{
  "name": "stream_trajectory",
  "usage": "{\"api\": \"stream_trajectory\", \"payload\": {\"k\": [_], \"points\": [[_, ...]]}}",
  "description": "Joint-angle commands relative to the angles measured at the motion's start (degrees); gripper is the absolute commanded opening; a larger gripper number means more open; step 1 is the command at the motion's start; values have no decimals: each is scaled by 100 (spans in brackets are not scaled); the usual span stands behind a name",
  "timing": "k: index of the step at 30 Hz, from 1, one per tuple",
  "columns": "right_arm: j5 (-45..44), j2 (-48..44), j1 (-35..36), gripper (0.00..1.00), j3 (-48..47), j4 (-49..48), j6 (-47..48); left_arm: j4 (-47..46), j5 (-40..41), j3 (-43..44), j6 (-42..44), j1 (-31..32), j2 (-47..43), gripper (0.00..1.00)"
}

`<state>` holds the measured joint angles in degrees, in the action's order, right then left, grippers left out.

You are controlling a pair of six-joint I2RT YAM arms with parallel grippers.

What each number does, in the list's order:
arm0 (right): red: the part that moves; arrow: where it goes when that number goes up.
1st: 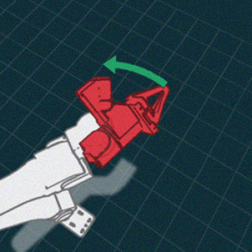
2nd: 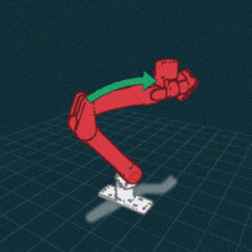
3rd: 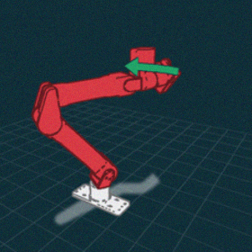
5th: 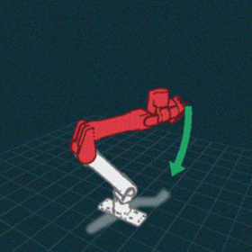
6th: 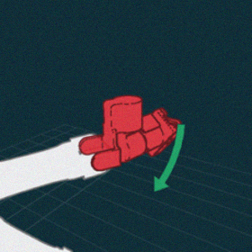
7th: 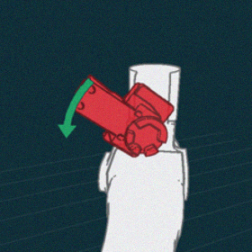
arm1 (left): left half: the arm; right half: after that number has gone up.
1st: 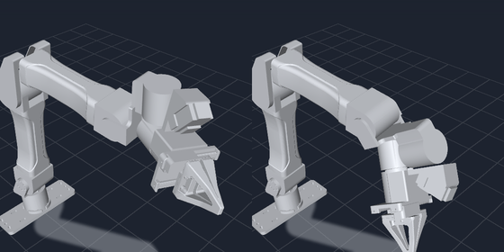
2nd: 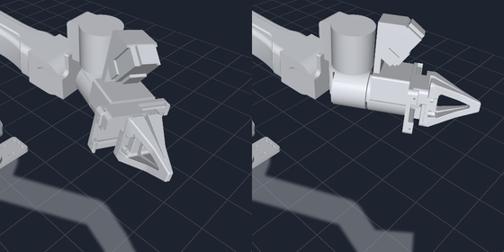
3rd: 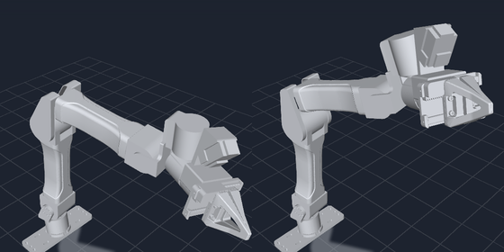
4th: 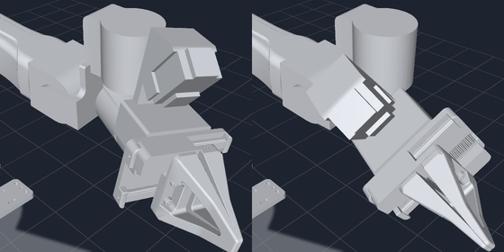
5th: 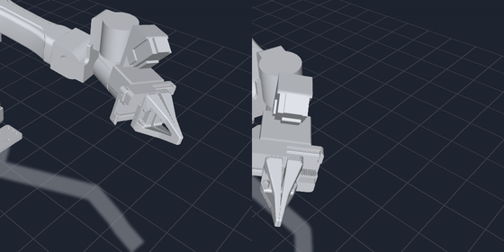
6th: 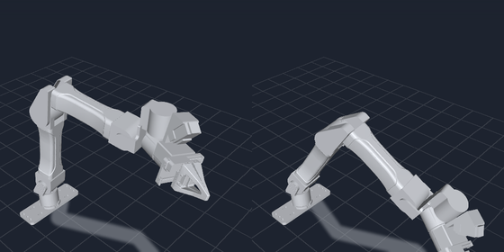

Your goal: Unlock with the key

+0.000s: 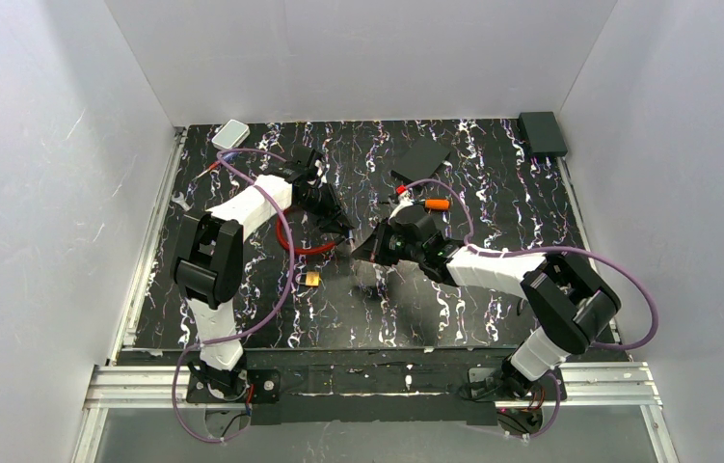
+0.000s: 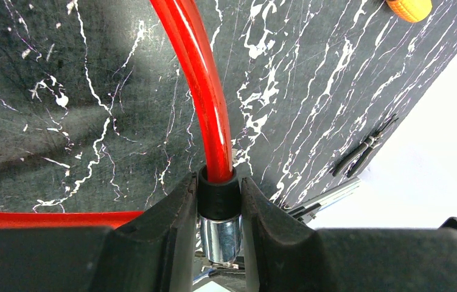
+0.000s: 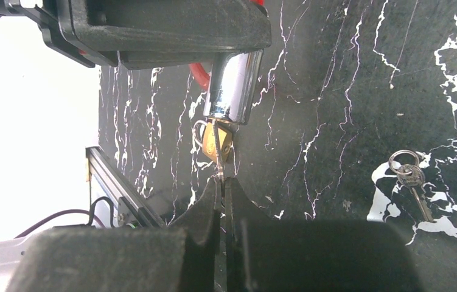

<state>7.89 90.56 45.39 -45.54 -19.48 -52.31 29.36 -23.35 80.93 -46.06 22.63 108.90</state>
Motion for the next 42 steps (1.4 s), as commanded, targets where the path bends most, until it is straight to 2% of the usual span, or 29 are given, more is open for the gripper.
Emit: {"api": "stream_trajectory", "payload": {"k": [1,34,42], "points": [[-15,147,-40,1,-219,-348,31,94,-62,-69,67,-10,-448,0],[17,-136,-30,1,322,-445,-37,123,-12,-33,102,-37,-379,0],[61,47,-30,1,92,-504,38,116,-27,-43,94,-36,-362,0]]}}
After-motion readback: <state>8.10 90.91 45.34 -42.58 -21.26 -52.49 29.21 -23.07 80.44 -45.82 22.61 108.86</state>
